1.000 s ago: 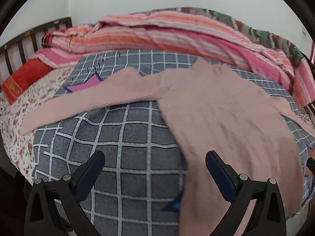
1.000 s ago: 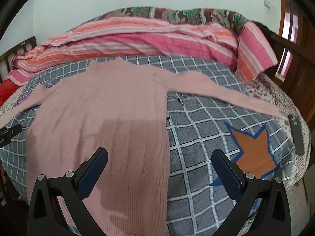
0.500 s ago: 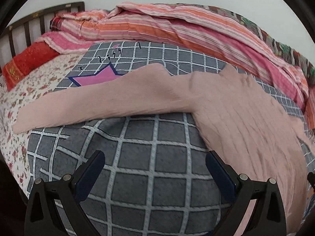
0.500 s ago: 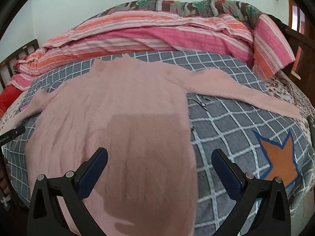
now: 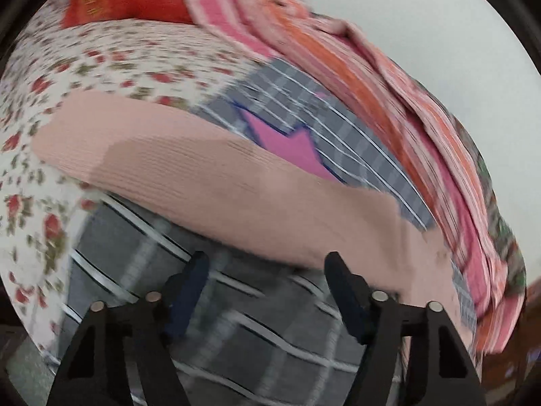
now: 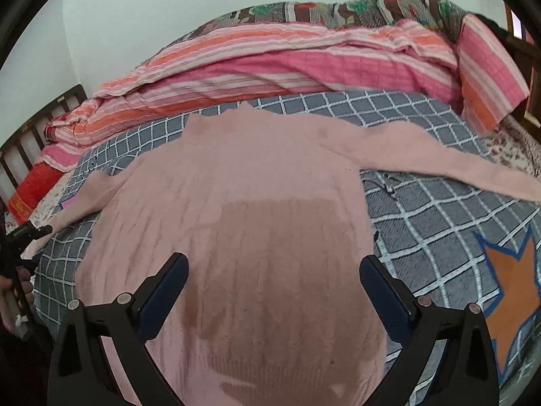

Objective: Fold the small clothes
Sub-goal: 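Move the left gripper to the sweater sleeve and close on its cuff, then carry the held sleeve across the sweater body and open the left gripper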

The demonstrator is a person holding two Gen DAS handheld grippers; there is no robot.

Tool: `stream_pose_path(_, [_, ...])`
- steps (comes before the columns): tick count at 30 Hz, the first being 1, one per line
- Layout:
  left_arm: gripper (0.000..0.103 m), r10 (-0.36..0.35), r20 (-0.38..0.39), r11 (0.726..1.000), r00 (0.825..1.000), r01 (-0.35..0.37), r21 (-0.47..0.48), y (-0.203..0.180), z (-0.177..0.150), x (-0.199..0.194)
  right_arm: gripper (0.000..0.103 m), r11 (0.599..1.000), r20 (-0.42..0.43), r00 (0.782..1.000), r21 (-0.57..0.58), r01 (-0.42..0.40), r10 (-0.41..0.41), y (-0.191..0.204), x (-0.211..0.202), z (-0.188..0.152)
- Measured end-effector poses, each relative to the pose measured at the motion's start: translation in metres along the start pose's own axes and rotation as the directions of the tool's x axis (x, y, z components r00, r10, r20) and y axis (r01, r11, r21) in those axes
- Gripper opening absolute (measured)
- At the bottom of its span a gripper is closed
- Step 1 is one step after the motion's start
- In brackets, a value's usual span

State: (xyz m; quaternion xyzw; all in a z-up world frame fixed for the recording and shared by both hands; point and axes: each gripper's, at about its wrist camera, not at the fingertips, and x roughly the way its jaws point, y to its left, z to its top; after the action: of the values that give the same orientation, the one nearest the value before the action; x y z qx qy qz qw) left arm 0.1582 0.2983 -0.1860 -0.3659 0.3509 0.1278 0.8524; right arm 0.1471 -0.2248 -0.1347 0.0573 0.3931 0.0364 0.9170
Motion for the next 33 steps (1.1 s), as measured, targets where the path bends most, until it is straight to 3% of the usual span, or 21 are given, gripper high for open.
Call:
stream_pose_path(4, [0.062, 0.042, 0.043, 0.999, 0.998, -0.04, -0.03, 0.012, 0.018, 0.005, 0.099, 1.0, -0.013, 1.0, -0.012, 0.001, -0.001, -0.001, 0.004, -0.002])
stream_pose_path(6, [0.05, 0.11, 0.067, 0.994, 0.992, -0.11, -0.006, 0.013, 0.025, 0.008, 0.097, 1.0, -0.018, 1.0, -0.015, 0.004, -0.004, -0.002, 0.005, -0.003])
stream_pose_path(7, [0.031, 0.172, 0.086, 0.985, 0.981, -0.173, 0.006, 0.012, 0.03, 0.011, 0.096, 1.0, -0.022, 1.0, -0.013, 0.002, -0.002, -0.004, 0.005, -0.003])
stream_pose_path(8, [0.023, 0.224, 0.111, 0.974, 0.968, -0.227, 0.02, 0.011, 0.033, 0.012, 0.096, 1.0, -0.027, 1.0, -0.011, -0.003, 0.003, -0.006, 0.005, -0.003])
stream_pose_path(10, [0.011, 0.24, 0.136, 0.967, 0.961, -0.249, 0.051, 0.01, 0.039, 0.009, 0.089, 1.0, -0.034, 0.999, -0.009, -0.01, 0.009, -0.011, 0.004, -0.003])
stream_pose_path(14, [0.007, 0.262, 0.24, 0.938, 0.935, -0.305, 0.163, -0.023, 0.046, -0.009, 0.087, 1.0, -0.031, 0.999, 0.001, -0.01, 0.01, -0.024, 0.003, -0.003])
stream_pose_path(17, [0.007, 0.222, 0.286, 0.923, 0.932, -0.296, 0.246, -0.058, 0.045, -0.023, 0.083, 0.999, -0.033, 0.999, 0.021, -0.025, 0.026, -0.034, 0.005, 0.0])
stream_pose_path(24, [0.007, 0.056, 0.294, 0.883, 0.954, -0.184, 0.431, -0.181, 0.03, -0.033, 0.079, 1.0, 0.004, 1.0, 0.007, -0.028, 0.028, -0.052, -0.003, 0.006])
stream_pose_path(30, [0.007, -0.061, 0.23, 0.804, 0.971, -0.089, 0.588, -0.295, -0.022, -0.009, 0.079, 0.999, 0.044, 0.999, 0.053, -0.003, 0.0, -0.076, -0.014, 0.013])
stream_pose_path(33, [0.007, -0.114, 0.167, 0.745, 0.979, -0.027, 0.666, -0.355, -0.065, 0.011, 0.079, 0.997, 0.048, 0.999, 0.07, 0.009, -0.013, -0.089, -0.014, 0.014])
